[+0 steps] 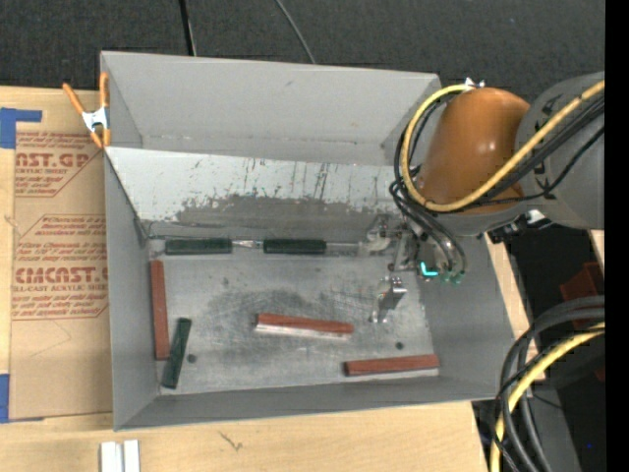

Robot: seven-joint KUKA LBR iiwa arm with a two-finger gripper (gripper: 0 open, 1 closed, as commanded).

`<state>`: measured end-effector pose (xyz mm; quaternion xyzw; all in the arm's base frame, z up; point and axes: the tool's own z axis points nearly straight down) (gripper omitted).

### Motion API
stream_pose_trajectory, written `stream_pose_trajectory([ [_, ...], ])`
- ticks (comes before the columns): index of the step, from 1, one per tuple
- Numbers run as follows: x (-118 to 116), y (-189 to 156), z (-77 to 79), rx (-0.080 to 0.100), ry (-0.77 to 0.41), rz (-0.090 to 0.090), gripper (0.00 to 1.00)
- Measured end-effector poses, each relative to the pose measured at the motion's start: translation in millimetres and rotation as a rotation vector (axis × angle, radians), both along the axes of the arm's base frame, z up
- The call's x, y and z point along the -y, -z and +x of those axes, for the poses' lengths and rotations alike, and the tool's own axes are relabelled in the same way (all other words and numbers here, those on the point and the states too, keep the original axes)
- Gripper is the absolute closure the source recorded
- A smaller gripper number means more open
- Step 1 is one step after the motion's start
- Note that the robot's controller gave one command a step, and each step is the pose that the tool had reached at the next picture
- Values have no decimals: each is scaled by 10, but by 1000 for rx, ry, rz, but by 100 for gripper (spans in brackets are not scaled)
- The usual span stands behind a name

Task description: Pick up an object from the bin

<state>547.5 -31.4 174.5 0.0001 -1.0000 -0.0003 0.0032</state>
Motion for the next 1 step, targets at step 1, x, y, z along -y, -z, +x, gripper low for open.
stream_pose_trajectory([
  [1, 1, -41, 18, 8, 0, -1, 0],
])
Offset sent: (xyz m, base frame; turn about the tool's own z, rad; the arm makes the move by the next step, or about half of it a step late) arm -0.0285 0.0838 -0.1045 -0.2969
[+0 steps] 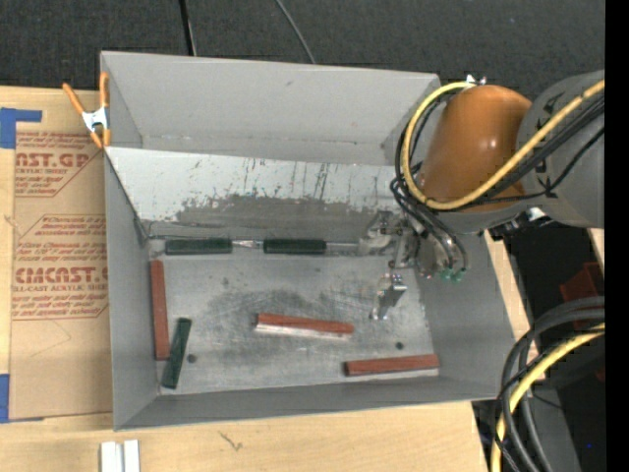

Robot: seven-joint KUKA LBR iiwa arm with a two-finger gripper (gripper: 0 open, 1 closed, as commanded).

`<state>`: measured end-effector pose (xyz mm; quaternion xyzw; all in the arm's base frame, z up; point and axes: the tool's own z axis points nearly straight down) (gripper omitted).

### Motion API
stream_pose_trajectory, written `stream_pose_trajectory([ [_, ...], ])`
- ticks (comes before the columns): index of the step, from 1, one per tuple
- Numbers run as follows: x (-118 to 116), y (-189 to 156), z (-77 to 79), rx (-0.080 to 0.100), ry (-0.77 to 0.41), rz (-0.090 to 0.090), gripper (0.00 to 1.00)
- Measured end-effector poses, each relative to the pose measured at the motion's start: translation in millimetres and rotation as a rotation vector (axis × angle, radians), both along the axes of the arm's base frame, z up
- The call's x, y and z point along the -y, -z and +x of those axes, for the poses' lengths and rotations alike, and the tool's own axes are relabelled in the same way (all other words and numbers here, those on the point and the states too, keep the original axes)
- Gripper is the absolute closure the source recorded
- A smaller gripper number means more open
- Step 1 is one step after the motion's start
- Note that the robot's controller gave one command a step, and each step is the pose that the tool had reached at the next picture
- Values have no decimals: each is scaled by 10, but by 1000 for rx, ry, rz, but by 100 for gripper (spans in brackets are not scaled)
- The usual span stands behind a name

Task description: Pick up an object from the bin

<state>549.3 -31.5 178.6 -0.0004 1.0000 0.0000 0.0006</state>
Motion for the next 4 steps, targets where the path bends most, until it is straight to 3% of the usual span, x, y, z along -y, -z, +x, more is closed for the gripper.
stream_pose_trajectory([
  [1, -439, 567, -155, 2, -155, 0, 0],
  [2, -710, 603, -551, -4, -118, 1, 0],
  [3, -1027, 645, -392, -1, 7, 1, 0],
  [4, -1055, 1065, -652, 17, 79, 4, 0],
])
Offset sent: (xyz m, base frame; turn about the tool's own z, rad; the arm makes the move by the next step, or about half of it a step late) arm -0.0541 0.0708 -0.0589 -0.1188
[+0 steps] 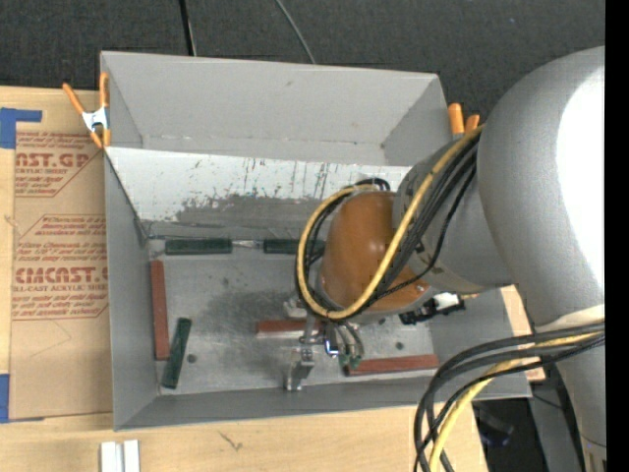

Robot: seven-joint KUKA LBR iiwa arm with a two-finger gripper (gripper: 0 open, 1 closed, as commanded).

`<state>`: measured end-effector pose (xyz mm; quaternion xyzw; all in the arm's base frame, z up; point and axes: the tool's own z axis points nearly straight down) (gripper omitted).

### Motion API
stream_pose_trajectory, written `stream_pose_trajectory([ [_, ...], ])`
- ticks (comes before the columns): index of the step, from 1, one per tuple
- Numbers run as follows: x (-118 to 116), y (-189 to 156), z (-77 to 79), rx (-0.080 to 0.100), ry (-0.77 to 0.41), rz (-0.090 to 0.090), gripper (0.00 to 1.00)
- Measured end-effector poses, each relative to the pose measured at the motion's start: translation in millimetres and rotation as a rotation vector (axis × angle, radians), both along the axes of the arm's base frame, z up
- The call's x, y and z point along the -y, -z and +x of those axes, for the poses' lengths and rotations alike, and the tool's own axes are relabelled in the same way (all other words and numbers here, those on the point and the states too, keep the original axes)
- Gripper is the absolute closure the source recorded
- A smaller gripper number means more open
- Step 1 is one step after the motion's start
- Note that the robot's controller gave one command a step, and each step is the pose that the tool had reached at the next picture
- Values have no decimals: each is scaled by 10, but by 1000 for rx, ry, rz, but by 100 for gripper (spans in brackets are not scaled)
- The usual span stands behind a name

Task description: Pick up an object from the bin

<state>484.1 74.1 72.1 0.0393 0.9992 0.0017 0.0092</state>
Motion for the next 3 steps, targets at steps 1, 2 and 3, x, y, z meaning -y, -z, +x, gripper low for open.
stream_pose_trajectory([
  [1, -130, -35, 192, -12, 119, 0, 100],
  [2, -130, -35, 192, -12, 119, 0, 100],
  [3, -127, -144, 155, -23, 119, -2, 100],
])
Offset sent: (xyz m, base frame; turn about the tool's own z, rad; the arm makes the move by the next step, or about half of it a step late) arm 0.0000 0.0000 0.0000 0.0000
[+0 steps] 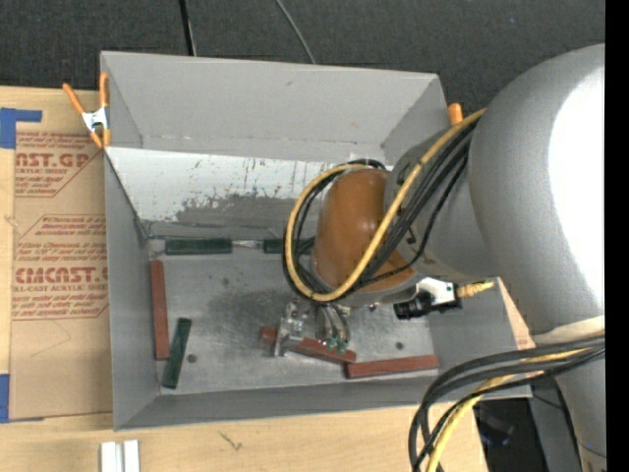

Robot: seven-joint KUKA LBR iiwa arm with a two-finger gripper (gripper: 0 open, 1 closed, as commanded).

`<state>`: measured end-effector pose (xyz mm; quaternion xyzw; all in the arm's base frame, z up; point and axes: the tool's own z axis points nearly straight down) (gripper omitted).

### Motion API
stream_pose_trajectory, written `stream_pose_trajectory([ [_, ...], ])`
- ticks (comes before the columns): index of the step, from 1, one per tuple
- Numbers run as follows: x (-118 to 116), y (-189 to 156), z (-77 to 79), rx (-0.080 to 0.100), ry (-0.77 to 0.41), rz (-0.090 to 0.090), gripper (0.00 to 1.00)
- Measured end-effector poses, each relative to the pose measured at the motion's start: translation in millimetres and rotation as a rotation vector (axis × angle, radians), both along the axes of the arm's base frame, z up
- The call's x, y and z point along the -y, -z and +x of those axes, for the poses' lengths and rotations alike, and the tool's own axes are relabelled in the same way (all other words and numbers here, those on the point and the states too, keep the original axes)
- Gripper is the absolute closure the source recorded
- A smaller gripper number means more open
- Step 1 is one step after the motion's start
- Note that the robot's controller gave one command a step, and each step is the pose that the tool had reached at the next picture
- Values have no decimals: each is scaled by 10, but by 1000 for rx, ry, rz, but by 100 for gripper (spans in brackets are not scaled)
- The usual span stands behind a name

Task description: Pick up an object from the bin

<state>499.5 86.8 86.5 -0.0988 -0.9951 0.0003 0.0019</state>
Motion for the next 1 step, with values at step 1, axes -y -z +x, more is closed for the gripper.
stream_pose_trajectory([
  [1, -2, -276, -7, -1, 0, 0, 100],
])
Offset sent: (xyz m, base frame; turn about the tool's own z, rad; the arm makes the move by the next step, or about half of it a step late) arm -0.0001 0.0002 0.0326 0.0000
